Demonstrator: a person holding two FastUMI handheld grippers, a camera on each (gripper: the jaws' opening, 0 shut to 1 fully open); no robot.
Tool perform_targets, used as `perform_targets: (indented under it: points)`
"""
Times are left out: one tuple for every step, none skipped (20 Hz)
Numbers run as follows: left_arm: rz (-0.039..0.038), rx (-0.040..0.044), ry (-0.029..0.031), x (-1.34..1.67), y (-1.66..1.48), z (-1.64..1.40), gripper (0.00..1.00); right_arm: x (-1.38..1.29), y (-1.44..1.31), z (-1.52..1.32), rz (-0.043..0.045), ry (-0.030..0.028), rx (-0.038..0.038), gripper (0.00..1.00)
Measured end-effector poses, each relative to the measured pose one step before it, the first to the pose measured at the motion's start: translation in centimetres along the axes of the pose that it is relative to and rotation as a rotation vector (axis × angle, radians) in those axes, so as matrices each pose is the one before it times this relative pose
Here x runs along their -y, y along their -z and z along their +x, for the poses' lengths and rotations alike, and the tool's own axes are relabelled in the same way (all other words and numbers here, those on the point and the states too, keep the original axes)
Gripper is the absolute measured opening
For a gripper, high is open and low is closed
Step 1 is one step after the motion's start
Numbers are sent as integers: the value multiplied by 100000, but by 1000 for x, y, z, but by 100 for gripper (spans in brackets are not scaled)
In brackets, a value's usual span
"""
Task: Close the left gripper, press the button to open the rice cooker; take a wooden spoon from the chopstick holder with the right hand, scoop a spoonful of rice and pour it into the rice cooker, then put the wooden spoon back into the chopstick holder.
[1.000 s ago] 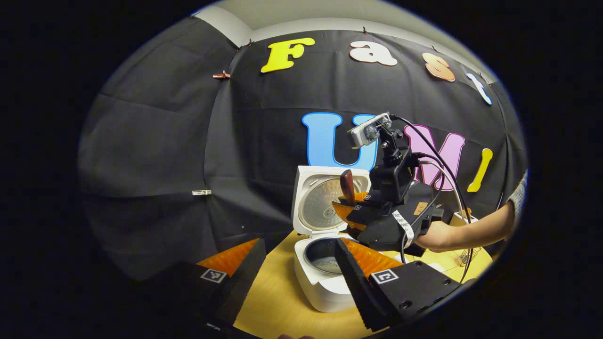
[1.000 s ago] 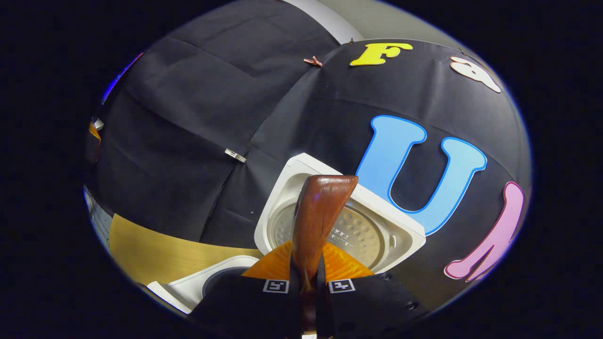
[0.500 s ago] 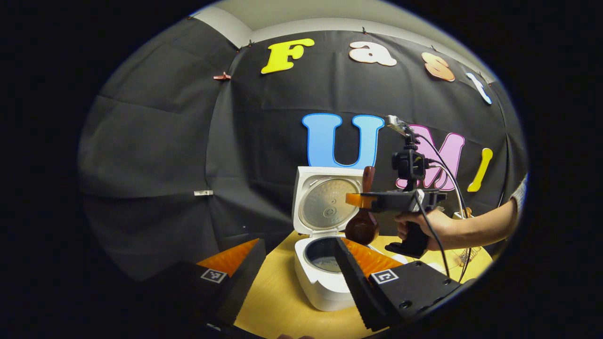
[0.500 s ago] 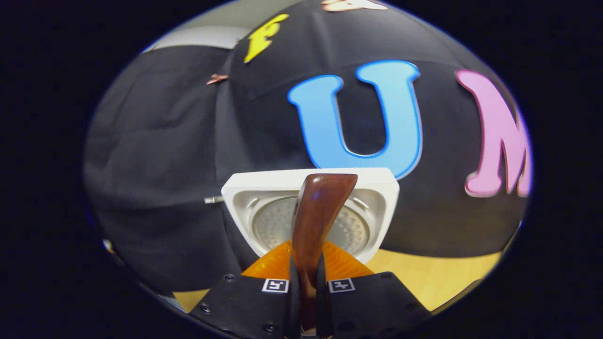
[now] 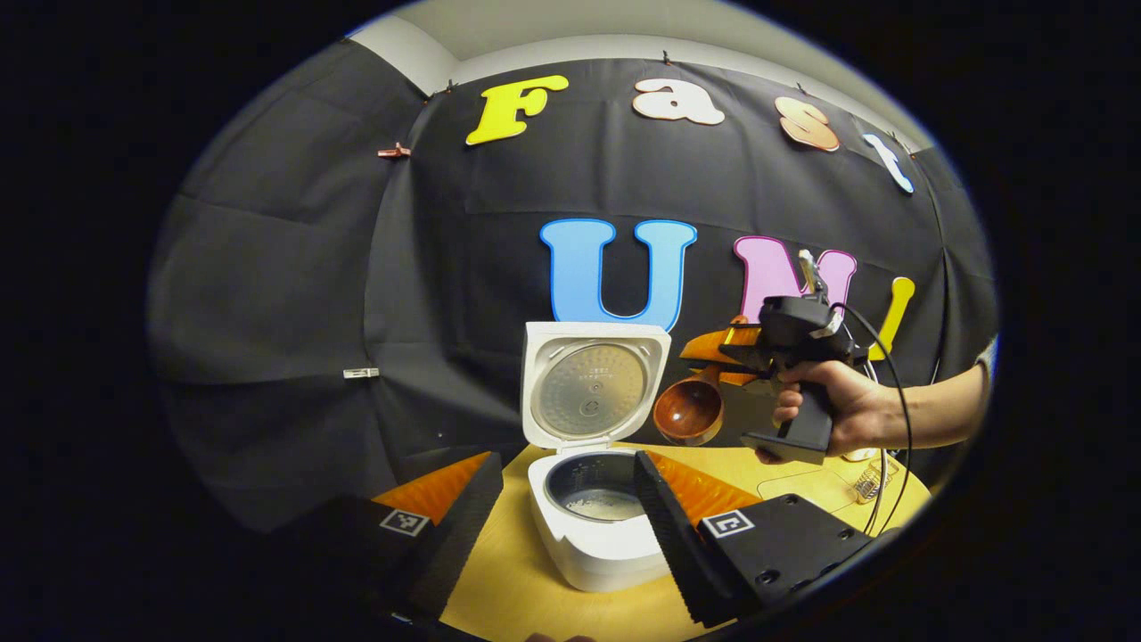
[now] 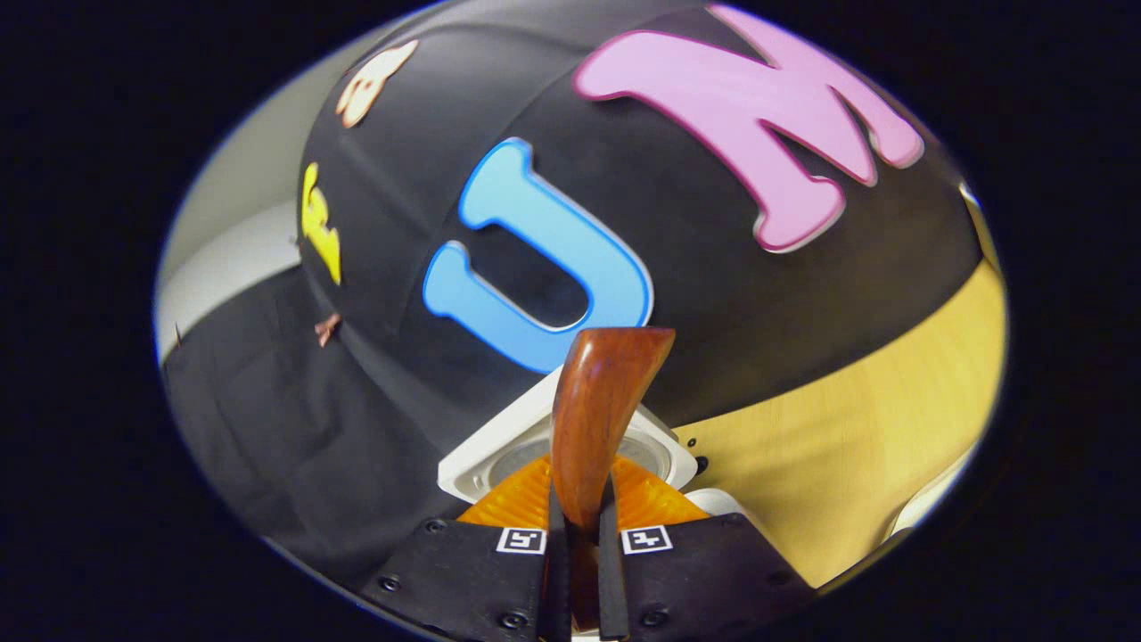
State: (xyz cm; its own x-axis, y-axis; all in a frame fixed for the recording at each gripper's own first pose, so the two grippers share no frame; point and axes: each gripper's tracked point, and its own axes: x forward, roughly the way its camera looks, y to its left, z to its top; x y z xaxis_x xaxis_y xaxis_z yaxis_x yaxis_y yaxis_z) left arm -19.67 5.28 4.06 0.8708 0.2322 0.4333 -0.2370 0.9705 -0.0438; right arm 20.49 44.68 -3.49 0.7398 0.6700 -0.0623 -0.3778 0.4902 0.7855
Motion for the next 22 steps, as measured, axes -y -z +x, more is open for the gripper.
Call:
perform_targets:
  points:
    - [315, -14, 979, 588, -54, 293, 95, 728, -1156, -1141, 4986, 516, 1824, 16]
    - [324, 19, 1320, 783, -384, 411, 95, 1220, -1766, -1488, 3975, 995, 2899, 16]
    - [83, 102, 1274, 673, -30, 272, 95, 1432, -2240, -1556, 1316, 1528, 3397, 16]
    - [97, 6, 1654, 912, -237, 589, 95, 1752, -2084, -1616, 398, 2102, 3201, 16]
    - [74, -96, 1463, 853, -77, 586, 95, 1805, -2614, -1538, 434, 2240, 3921, 16]
    - [109, -85, 993, 627, -35, 477, 95, 1582, -2454, -1127, -6, 2317, 3333, 16]
    - [234, -104, 1154, 682, -107, 557, 95, 1531, -2070, -1040, -228, 1852, 2817, 16]
    - [146, 95, 941, 670, -96, 409, 95, 1567, -1924, -992, 161, 1773, 2355, 16]
    - [-114, 44, 1157, 714, -169, 491, 95, 1550, -1882, -1051, 268, 2164, 1840, 16]
    - [-443, 6, 1162, 678, -38, 449, 95, 1800, -1765, -912, -431, 2222, 1851, 16]
    - [-469, -47, 1074, 624, -155, 501, 95, 1792, -1619, -835, -1312, 2611, 2231, 16]
    - [-184, -32, 956, 693, -25, 468, 95, 1786, -1354, -868, -1924, 2648, 1956, 16]
    - [187, -40, 774, 600, -73, 421, 95, 1809, -1443, -762, -2221, 2807, 1946, 16]
    - [401, -55, 773, 564, 8, 491, 95, 1859, -1371, -725, -1914, 2694, 1828, 16]
    - [446, -324, 722, 539, -46, 422, 95, 1750, -1316, -643, -1137, 2626, 1695, 16]
    - [409, -413, 705, 511, 101, 469, 95, 2185, -1475, -663, -1713, 3599, 1968, 16]
    - [285, -576, 742, 669, -55, 490, 95, 1782, -1036, -432, -1983, 2878, 1331, 16]
    - [-87, -411, 415, 573, -21, 439, 95, 2469, -1268, -398, -2830, 3766, 1454, 16]
    - [-405, -353, 176, 351, -51, 266, 95, 1562, -782, -278, -2216, 2315, 1095, 16]
    - [-630, -437, 169, 494, 59, 256, 95, 1702, -609, -135, -2304, 2403, 834, 16]
    - [-447, -445, 49, 304, -66, 93, 95, 1703, -421, 188, -2290, 2299, 801, 16]
    - [-128, -542, -241, 298, -43, 147, 95, 1567, -250, -1, -2101, 2866, 162, 16]
